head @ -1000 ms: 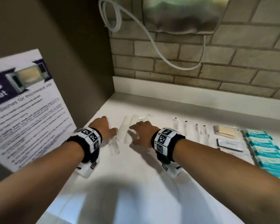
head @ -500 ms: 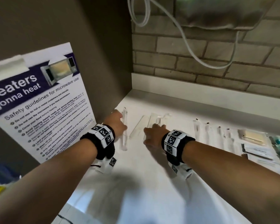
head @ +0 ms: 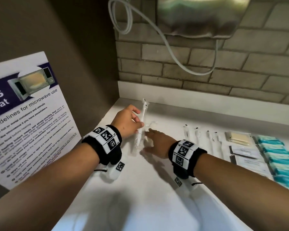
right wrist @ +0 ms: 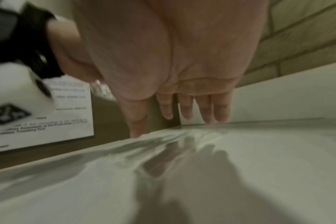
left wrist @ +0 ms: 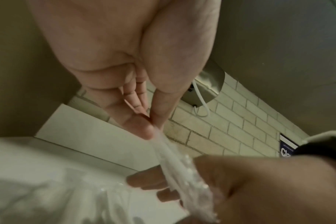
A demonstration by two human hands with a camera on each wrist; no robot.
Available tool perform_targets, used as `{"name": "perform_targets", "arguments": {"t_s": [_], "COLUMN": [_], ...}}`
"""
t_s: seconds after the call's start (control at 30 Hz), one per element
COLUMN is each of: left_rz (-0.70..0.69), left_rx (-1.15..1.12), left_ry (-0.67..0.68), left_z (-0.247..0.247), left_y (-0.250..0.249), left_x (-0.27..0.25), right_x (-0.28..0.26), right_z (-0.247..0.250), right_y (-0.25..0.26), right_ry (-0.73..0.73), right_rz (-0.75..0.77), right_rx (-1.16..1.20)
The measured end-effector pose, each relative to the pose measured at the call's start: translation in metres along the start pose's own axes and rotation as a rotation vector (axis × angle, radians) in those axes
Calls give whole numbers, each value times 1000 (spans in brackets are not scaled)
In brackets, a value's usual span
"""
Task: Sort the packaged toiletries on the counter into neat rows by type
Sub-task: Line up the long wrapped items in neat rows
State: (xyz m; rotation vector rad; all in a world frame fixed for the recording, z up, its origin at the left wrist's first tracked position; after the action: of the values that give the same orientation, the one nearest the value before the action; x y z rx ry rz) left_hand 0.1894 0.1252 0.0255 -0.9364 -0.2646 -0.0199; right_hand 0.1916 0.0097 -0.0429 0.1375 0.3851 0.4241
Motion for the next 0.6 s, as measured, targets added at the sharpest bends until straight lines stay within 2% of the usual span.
{"name": "perform_targets", "arguments": {"t_s": [0.17,0.27,0.4,0.5,0.6], "left_rz": [-5,22,87,108,18], "left_rx": [-61,-62,-84,-15,192], "left_ry": [142,238,296,312,343], "left_z": [-67,-113,-153,-165,-161], "left_y": [-12,-13,-9,-1,-5], "left_x": [10,14,11,10,14], "right_x": [-25,-27,-31,-32,-32], "right_z": [39,33,11,6,8], "right_y": [-86,-124,-139,-138,-142], "right_ry": [-110,-80,24,10,-13], "right_rz": [-168,-249,-264,-238,-260], "right_rx": [-50,-164,-206,-193,-134]}}
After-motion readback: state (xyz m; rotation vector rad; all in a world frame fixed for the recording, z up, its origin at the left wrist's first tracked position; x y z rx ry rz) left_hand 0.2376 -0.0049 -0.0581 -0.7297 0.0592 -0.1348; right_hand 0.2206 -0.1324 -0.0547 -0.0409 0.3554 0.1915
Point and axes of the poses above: each hand's wrist, its own x-axis towards the middle knuckle, its own z-axis out of the back of the hand, y = z × x, the point moved 10 cm from there along x, towards the middle knuckle, and after that the axes turned 13 degrees about -z, right-handed, at the moved point
